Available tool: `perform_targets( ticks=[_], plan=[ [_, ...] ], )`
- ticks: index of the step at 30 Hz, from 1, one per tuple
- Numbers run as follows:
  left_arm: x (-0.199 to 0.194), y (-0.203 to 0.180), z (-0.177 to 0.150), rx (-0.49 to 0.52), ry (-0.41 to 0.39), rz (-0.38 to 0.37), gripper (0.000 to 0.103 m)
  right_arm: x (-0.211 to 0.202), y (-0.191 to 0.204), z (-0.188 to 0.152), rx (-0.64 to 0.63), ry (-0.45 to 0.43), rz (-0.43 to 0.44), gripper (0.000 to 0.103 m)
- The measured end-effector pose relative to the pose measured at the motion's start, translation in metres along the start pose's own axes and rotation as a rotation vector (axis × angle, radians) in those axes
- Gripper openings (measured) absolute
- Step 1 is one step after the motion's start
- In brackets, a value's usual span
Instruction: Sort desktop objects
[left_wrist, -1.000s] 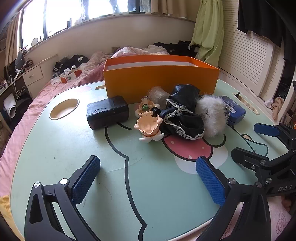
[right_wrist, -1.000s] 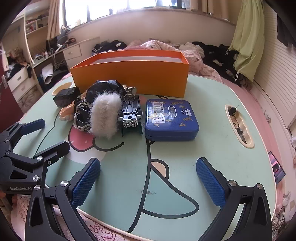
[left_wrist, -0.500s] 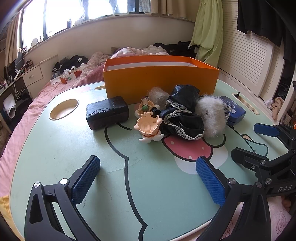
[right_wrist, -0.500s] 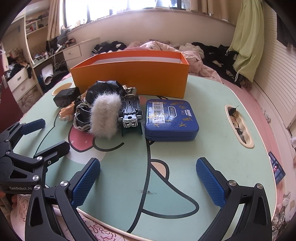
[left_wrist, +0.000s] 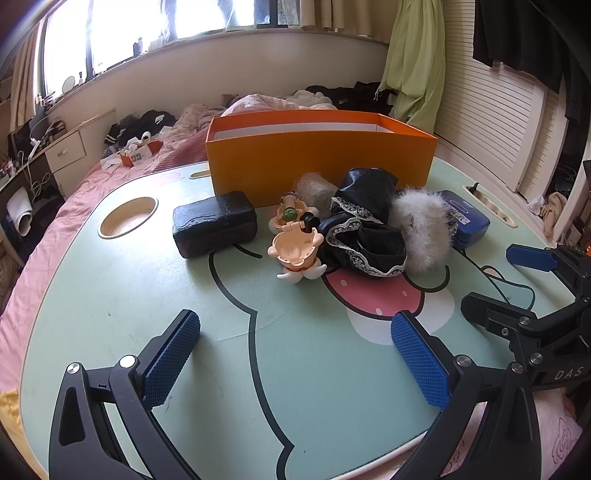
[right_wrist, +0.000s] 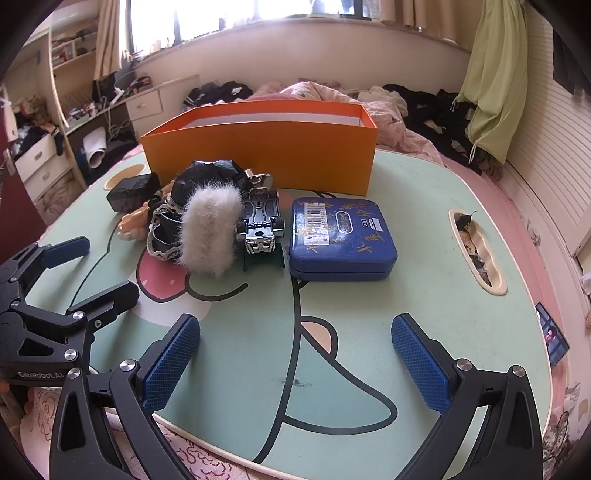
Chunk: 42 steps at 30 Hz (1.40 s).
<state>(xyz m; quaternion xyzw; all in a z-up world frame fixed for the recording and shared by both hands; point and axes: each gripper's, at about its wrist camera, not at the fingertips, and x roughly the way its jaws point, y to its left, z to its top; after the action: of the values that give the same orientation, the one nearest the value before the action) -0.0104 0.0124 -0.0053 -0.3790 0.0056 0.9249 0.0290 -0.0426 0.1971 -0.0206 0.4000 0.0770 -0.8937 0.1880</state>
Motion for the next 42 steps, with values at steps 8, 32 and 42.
perform_targets(
  ticks=[8,32,42],
  plan=[
    [0.0,0.003,-0.001,-0.023,-0.011,0.025,0.103,-0.005,-0.004,0.005,0.001,-0.008,-0.001,0.103],
    [-0.004,0.013,-0.005,-0.071,-0.051,0.016,0.103,0.042,-0.038,0.064,0.032,0.121,-0.075,0.09],
    [-0.008,0.019,-0.005,-0.094,-0.062,-0.045,0.103,0.037,-0.039,0.057,0.044,0.076,-0.014,0.066]
  ],
)
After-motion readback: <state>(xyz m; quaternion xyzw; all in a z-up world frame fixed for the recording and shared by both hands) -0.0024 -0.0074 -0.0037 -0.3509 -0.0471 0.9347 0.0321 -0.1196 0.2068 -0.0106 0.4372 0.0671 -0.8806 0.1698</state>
